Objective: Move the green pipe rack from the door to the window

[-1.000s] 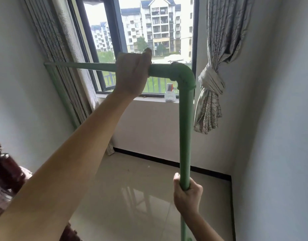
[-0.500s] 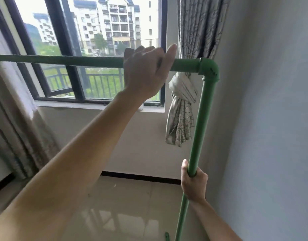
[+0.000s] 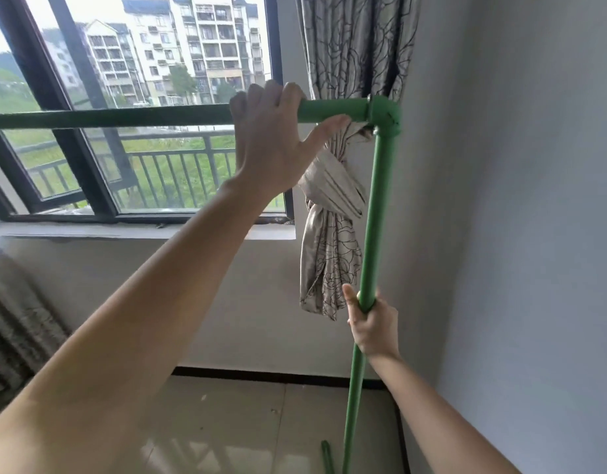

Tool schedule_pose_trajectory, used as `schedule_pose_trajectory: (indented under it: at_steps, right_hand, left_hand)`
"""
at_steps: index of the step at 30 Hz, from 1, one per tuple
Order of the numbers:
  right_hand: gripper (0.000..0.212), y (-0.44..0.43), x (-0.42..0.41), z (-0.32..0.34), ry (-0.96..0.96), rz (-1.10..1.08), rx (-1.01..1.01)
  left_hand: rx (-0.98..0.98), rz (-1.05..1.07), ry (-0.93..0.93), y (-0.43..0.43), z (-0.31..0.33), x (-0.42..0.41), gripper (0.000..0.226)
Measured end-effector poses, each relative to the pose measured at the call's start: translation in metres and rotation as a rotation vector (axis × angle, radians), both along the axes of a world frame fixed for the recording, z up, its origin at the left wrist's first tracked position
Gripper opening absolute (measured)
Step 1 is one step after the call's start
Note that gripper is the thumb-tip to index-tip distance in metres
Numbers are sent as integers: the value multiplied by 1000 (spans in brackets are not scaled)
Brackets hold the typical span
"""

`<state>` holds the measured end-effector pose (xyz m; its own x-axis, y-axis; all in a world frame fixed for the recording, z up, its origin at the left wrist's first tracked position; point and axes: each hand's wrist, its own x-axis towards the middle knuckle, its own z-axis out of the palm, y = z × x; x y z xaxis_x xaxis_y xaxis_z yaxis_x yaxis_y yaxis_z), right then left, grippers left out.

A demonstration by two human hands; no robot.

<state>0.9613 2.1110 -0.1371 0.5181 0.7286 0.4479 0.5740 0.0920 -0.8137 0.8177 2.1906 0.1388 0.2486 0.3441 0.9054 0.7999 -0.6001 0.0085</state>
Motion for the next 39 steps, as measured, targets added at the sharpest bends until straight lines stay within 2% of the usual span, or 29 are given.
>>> schedule_pose_trajectory:
  at_steps: [2, 5, 10, 12, 15, 22, 26, 31, 32, 34, 36, 37, 39]
  right_hand:
    - [62, 29, 15, 5, -42, 19, -87]
    - [73, 68, 40, 18, -142, -86, -228]
    - [76, 121, 78, 34, -328, -123, -342]
    - [73, 142, 90, 32, -245, -96, -423]
    - [56, 171, 102, 34, -47, -78, -462]
    - [36, 207, 114, 30, 157, -107, -462]
    - [33, 207, 119, 29, 170, -66, -481]
    - [26, 187, 119, 35, 92, 117, -569]
    - [23, 181, 119, 44, 27, 103, -552]
    - [31, 171, 117, 73, -56, 4, -377]
    - [38, 153, 108, 130, 30, 5, -95]
    - [36, 140, 104, 165, 100, 73, 59]
    - [31, 102, 87, 232, 121, 271, 353]
  left_hand:
    - [-22, 26, 6, 27, -1, 12, 57]
    - [-42, 12, 38, 63, -6, 30, 46]
    - [-56, 66, 143, 118, -11, 54, 45]
    - [-69, 70, 174, 135, -11, 64, 49]
    - [-70, 54, 211, 160, -9, 77, 56]
    - [-47, -34, 242, 199, -11, 88, 64]
    - [-10, -35, 220, 201, -18, 90, 66]
    - [21, -52, 194, 199, -20, 80, 68]
    - [27, -59, 200, 198, -22, 77, 68]
    - [35, -78, 220, 195, -20, 73, 70]
    - [33, -88, 247, 195, -15, 68, 73]
    - [32, -98, 245, 195, -21, 66, 74]
    - [-6, -127, 219, 189, -39, 61, 71]
